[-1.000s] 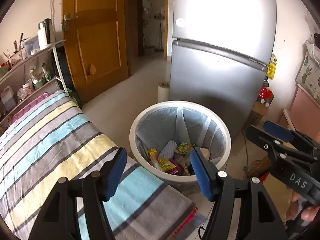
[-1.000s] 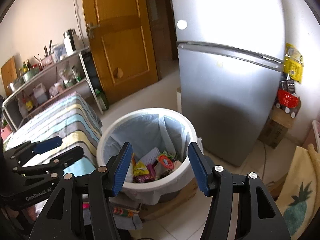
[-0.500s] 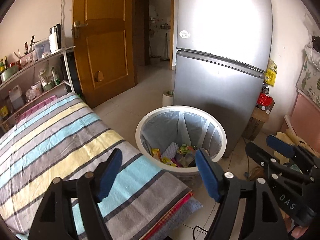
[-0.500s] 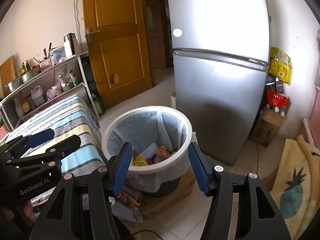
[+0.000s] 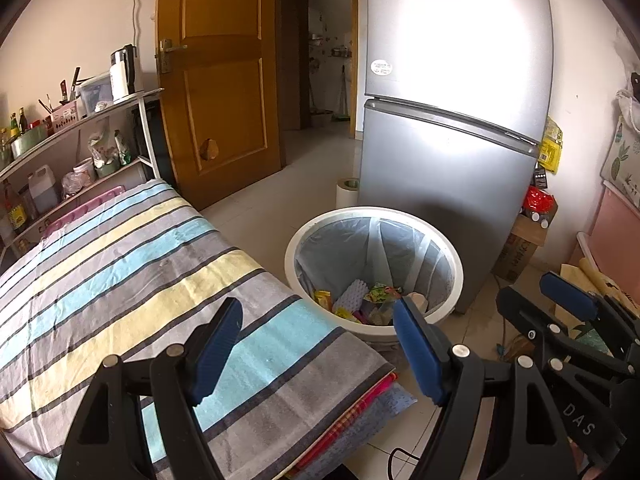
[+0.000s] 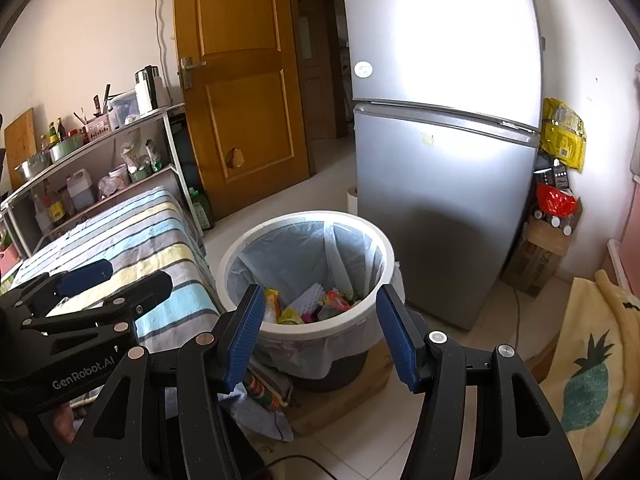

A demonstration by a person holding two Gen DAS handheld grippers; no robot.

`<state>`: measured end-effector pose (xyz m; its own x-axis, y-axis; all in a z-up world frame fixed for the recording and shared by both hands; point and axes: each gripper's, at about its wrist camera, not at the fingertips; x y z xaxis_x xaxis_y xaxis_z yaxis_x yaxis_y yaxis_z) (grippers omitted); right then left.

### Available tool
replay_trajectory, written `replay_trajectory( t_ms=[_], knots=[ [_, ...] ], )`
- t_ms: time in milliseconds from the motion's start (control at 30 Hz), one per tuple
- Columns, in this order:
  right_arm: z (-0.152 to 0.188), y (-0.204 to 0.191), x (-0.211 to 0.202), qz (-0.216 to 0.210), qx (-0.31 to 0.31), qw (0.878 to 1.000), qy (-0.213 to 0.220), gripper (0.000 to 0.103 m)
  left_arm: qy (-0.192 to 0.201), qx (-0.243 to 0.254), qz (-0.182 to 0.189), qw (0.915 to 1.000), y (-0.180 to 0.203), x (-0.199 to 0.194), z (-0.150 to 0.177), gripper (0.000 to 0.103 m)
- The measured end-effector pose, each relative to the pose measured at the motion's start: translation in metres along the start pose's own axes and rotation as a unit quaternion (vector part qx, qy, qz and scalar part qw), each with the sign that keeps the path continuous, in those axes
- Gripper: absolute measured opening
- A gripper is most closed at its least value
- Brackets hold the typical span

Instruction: Collect trash

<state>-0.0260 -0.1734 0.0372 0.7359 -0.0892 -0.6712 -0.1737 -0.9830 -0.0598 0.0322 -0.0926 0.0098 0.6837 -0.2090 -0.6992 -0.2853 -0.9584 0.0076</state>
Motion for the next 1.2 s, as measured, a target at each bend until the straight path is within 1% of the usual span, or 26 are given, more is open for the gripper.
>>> replay_trajectory(
  t_ms=[1200],
  knots=[
    [-0.0021, -0.0047, -0.0001, -0.007, -0.003, 1.0, 0.002, 0.059, 0.001, -0.005, -0.006, 1.0, -0.0038, -0.0044, 0.0003, 0.079]
  ],
)
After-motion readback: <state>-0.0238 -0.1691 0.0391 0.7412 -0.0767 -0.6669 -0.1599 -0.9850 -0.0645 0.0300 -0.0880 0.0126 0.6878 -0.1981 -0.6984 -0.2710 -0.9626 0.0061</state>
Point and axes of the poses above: each gripper's, at about its wrist camera, not at the fingertips, and x roughly the way its jaws point, y to its right, z to its underside, and after that the axes turned 8 degrees about -y, right-handed
